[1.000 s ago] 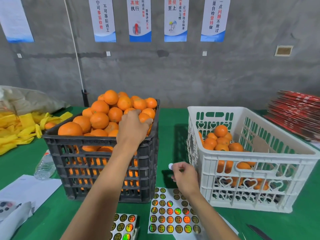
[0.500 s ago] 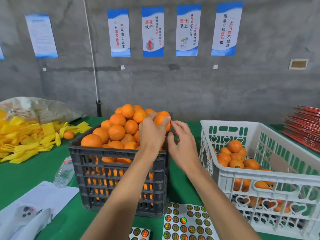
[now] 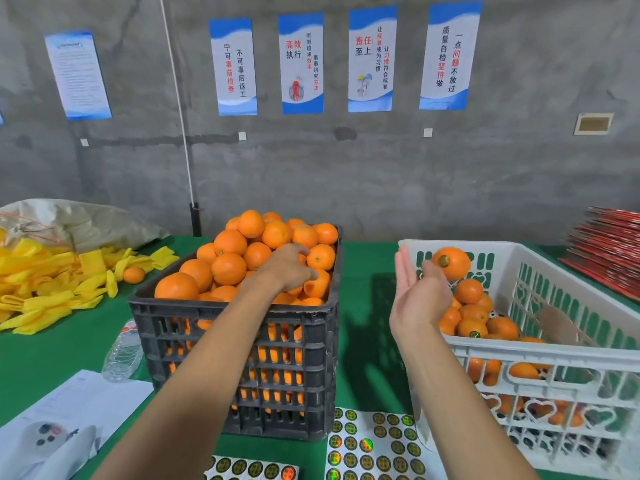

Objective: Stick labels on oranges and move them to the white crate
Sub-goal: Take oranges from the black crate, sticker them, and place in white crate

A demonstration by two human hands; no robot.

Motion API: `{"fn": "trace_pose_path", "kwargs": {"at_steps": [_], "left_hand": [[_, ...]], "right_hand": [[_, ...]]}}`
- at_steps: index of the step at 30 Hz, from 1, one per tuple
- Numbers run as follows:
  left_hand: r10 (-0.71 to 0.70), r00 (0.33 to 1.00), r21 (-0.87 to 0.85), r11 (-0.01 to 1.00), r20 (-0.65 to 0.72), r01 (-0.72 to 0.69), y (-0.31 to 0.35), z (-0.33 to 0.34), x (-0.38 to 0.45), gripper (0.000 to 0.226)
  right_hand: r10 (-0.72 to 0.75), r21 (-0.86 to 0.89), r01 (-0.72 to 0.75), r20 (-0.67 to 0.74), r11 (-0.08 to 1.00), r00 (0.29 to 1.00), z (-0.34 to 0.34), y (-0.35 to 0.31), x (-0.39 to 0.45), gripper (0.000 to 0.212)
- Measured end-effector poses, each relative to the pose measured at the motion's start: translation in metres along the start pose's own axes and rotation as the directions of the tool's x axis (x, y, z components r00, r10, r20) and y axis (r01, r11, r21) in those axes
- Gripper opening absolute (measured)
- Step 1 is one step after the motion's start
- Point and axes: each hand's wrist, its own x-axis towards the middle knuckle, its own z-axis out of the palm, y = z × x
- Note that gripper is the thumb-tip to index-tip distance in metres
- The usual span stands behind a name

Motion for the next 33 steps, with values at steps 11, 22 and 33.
{"fn": "trace_pose_path", "kwargs": {"at_steps": [11, 22, 33], "left_hand": [[-0.209, 0.96, 0.69, 0.724, 0.188, 0.022, 0.016, 0.002, -0.006, 0.018], [0.024, 0.968, 0.2, 0.979, -0.249, 0.028, 0.015, 0.01, -0.037, 0.067], [0.049, 0.941, 0.022, 0.999, -0.335, -0.044, 0.012, 0.026, -0.06, 0.058]], "right_hand": [[0.154, -0.84, 0.243, 0.356, 0.485, 0.922, -0.064, 0.018, -0.02, 0.039], [0.647, -0.807, 0.571, 0.355, -0.152, 0.675, -0.194, 0.018, -0.039, 0.036], [0.75, -0.833, 0.552, 0.34, -0.04, 0.567, -0.234, -0.001, -0.039, 0.042]]}}
